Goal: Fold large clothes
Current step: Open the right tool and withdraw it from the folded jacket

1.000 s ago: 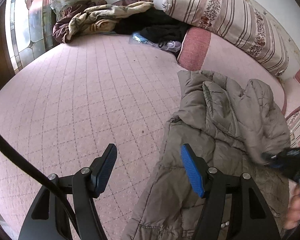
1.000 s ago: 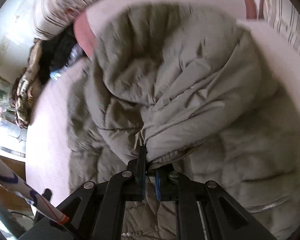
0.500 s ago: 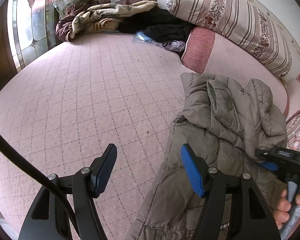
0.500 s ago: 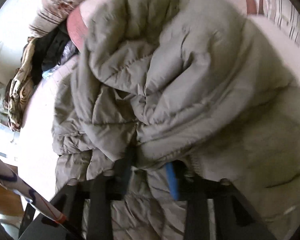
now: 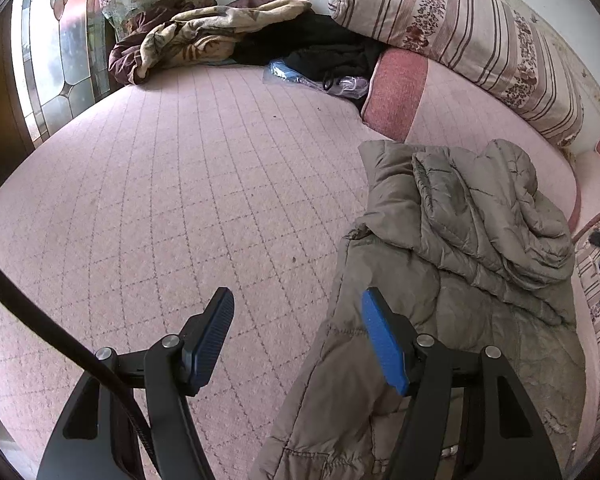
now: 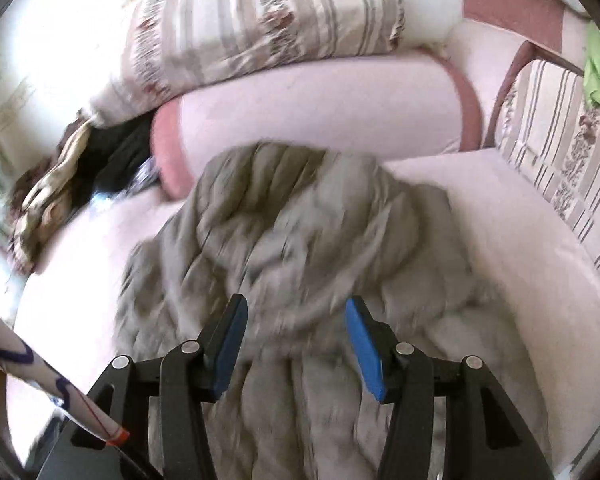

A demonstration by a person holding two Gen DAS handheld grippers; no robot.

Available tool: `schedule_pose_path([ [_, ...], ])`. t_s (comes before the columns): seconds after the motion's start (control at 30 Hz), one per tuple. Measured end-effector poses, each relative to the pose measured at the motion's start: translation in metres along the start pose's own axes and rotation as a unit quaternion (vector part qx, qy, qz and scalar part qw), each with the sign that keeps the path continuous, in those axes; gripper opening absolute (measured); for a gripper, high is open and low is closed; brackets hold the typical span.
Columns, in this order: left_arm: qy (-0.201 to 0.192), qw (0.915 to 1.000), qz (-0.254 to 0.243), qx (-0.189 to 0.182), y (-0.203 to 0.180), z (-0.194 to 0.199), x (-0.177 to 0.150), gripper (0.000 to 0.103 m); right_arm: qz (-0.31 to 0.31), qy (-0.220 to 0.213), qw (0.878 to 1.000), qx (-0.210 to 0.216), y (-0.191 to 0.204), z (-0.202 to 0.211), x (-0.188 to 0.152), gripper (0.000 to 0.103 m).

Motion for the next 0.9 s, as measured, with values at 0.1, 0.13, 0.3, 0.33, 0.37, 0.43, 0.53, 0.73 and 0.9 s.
schedule_pose_path([
  [0.1,-0.002,0.9999,-0.006,0.008,-0.001,-0.003,0.001,0.065,-0.006,-0.003,0.999,-0.041,-0.003,-0.041,0.012,0.056],
  [0.13,-0.001,0.9999,-0.007,0.008,-0.001,-0.003,0.000,0.065,-0.003,0.015,0.998,-0.053,-0.005,-0.060,0.005,0.056],
  [0.3,-0.002,0.9998,-0.016,0.009,-0.005,-0.006,0.001,0.065,0.012,0.104,0.994,-0.042,0.004,-0.119,-0.060,0.056],
  [0.33,-0.003,0.9997,-0.019,0.011,-0.006,-0.006,0.000,0.065,0.035,0.099,0.993,-0.052,0.006,-0.119,-0.063,0.056],
  [0.37,-0.004,0.9997,-0.021,0.011,-0.006,-0.006,0.000,0.065,0.055,0.092,0.992,-0.059,0.008,-0.115,-0.061,0.056],
  [0.43,-0.008,0.9995,-0.025,0.016,-0.006,-0.004,-0.001,0.065,0.061,0.090,0.993,-0.050,0.011,-0.098,-0.056,0.056],
  [0.53,-0.018,0.9988,-0.035,0.028,-0.007,-0.001,-0.003,0.065,0.045,0.074,0.996,-0.009,0.008,-0.057,-0.056,0.057],
  [0.73,-0.037,0.9970,-0.051,0.045,-0.009,0.011,-0.015,0.065,0.054,0.047,0.997,0.002,-0.051,0.032,-0.092,0.062],
  [0.9,-0.060,0.9948,-0.066,0.048,-0.019,0.025,-0.035,0.065,0.090,0.001,0.992,-0.092,-0.138,0.092,-0.112,0.066],
])
Point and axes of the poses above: each gripper's, at about its wrist camera, not at the fingertips, and z roughly against the way its jaws point, y to its left, x to its top, the point moved 10 cm from there along -z, roughly the way its jaws point
